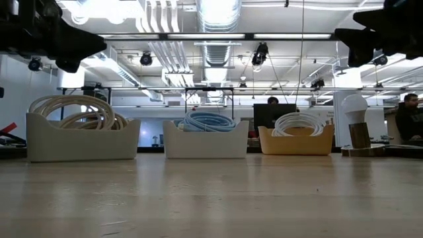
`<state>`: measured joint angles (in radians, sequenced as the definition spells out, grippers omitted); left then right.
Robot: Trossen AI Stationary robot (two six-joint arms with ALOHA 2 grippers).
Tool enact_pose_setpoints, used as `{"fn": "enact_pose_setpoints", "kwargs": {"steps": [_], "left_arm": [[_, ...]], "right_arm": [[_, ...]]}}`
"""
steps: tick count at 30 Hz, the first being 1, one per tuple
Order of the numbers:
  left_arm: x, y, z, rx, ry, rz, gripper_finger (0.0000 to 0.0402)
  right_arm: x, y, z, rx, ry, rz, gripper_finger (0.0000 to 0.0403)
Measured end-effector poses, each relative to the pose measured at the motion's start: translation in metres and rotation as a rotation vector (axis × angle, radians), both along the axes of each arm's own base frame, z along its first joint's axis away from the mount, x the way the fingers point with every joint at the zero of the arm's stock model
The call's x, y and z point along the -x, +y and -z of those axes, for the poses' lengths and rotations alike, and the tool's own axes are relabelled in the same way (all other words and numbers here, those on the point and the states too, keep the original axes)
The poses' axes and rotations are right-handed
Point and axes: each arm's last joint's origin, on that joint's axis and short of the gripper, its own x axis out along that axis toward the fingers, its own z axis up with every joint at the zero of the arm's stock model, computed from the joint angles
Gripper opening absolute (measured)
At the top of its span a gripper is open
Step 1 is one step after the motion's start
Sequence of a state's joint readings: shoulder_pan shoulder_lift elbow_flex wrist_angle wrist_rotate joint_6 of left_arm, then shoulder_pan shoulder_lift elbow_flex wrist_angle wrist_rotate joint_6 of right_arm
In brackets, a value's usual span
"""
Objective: Sort HDMI cables
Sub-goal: Return to Home Position
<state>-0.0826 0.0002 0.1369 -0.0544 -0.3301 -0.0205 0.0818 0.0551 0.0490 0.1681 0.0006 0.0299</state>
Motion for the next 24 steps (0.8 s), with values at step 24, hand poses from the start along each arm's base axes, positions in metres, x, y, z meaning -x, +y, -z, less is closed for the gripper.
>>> {"fn": "enact_pose_setpoints", "kwargs": {"steps": [24], "left_arm": [[-0.009,-0.002,0.030,-0.097,0.048,0.033,0.0120]], "right_arm": [[0.002,0.000,0.011,-0.042,0.032,-0.007,0.0224]]}}
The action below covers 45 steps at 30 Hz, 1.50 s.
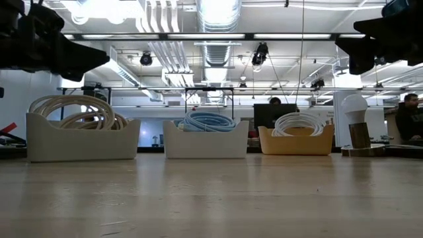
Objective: Sort HDMI cables
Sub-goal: Return to Home Position
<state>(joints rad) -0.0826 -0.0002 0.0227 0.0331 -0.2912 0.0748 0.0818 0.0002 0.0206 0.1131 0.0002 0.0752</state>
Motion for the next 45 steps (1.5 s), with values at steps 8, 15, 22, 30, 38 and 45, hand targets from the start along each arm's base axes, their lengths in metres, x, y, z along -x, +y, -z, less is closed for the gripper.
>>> {"fn": "enact_pose_setpoints", "kwargs": {"steps": [8,15,22,30,38,45], "left_arm": [[-0.001,0.000,0.003,-0.005,-0.004,0.007,0.0120],[-0.001,0.000,0.003,-0.046,0.010,-0.008,0.0120],[-0.001,0.000,0.004,-0.020,0.009,-0.014,0.0120],[-0.001,0.000,0.004,-0.019,0.011,-0.016,0.0120],[-0.001,0.000,0.004,-0.018,0.012,-0.017,0.0120],[-0.001,0.000,0.005,-0.018,0.013,-0.017,0.0120]], "right_arm": [[-0.001,0.000,0.005,0.001,0.025,-0.002,0.0224],[-0.002,0.000,0.010,0.027,0.071,0.001,0.0224],[-0.002,0.000,0.013,0.038,0.104,0.001,0.0224],[-0.003,0.000,0.015,0.109,0.120,0.006,0.0224],[-0.003,0.000,0.015,0.064,0.130,0.003,0.0224],[-0.003,0.000,0.015,0.041,0.130,0.002,0.0224]]}}
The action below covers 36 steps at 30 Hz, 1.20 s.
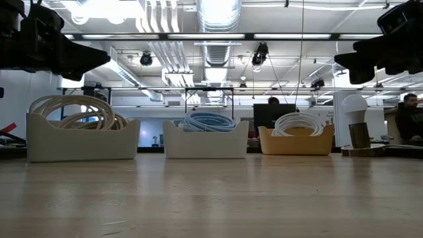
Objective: Sort HDMI cables
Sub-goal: Return to Home Position
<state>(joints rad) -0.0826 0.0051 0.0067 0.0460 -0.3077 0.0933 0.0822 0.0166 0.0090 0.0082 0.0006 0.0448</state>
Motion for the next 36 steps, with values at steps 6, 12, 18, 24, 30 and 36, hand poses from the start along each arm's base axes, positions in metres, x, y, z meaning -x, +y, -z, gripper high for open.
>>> {"fn": "enact_pose_setpoints", "kwargs": {"steps": [6,12,18,24,30,36], "left_arm": [[0.0000,0.0000,0.0001,0.000,0.000,0.000,0.0120],[-0.0001,0.0000,0.0003,0.000,0.001,0.000,0.0120],[-0.0001,0.0000,0.0003,0.000,0.001,0.000,0.0120],[0.0000,0.0000,0.0003,0.000,0.001,0.000,0.0120],[-0.0001,0.0000,0.0003,0.000,0.001,-0.001,0.0120],[-0.0001,0.0000,0.0003,0.000,0.002,-0.001,0.0120]], "right_arm": [[0.0000,0.0000,0.0000,-0.066,0.005,0.000,0.0224],[0.0000,0.0000,-0.0001,-0.044,0.002,0.000,0.0224],[0.0000,0.0000,-0.0001,-0.042,0.002,0.000,0.0224],[0.0000,0.0000,-0.0001,-0.042,0.002,0.000,0.0224],[0.0001,0.0000,-0.0003,-0.042,0.001,0.000,0.0224],[0.0001,0.0000,-0.0003,-0.042,0.001,0.000,0.0224]]}}
